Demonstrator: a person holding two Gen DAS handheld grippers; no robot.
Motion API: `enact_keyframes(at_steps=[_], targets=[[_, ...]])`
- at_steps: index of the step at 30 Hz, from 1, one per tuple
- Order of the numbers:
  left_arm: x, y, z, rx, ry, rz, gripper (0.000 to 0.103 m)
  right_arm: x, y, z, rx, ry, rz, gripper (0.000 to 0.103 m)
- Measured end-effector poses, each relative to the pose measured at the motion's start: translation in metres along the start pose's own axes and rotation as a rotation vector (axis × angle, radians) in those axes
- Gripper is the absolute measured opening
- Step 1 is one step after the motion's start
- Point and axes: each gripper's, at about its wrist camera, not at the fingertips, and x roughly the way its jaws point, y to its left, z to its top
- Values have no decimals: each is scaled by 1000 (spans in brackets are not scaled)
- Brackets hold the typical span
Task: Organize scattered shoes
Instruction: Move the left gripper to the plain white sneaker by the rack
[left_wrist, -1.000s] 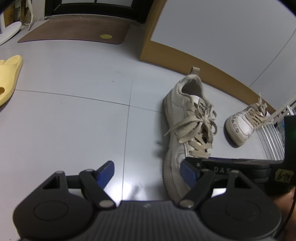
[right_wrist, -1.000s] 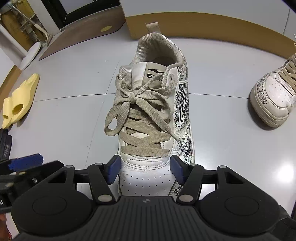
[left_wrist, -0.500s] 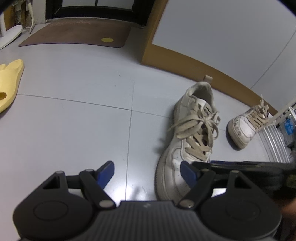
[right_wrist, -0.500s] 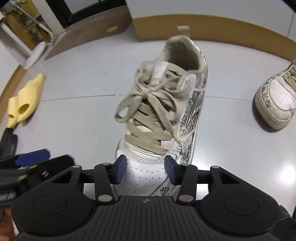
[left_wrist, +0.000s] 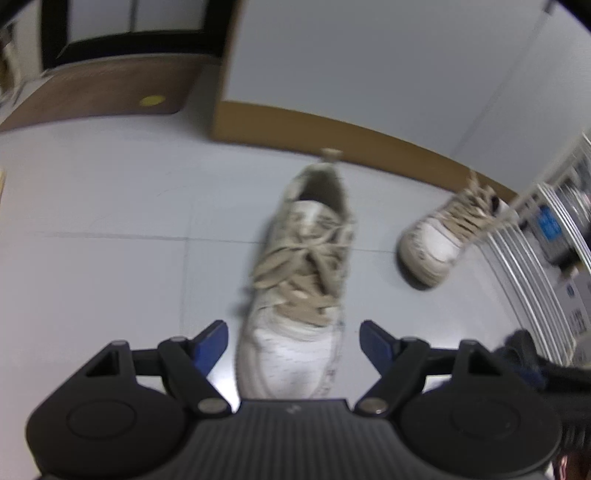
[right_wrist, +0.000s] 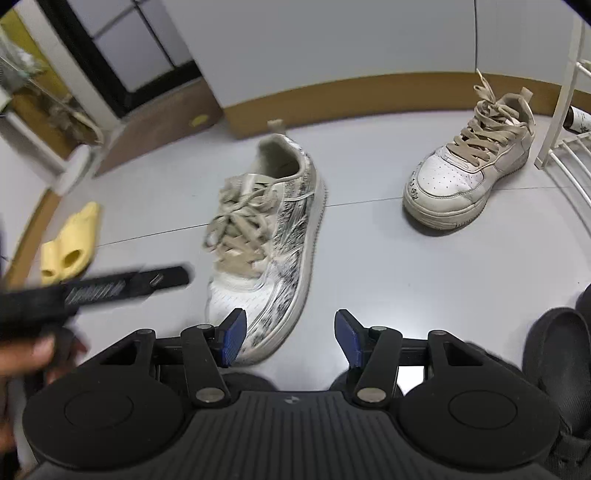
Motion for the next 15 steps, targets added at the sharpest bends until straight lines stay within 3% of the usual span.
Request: enact_keyframes(at_steps=[6,15], targets=[[-26,-37,35,105,11,-5,81,-38,-24,-28,34,-39,5,58],[-58,-106,103,178,-57,-57,82,-98,-67,-41,84,-167,29,59]])
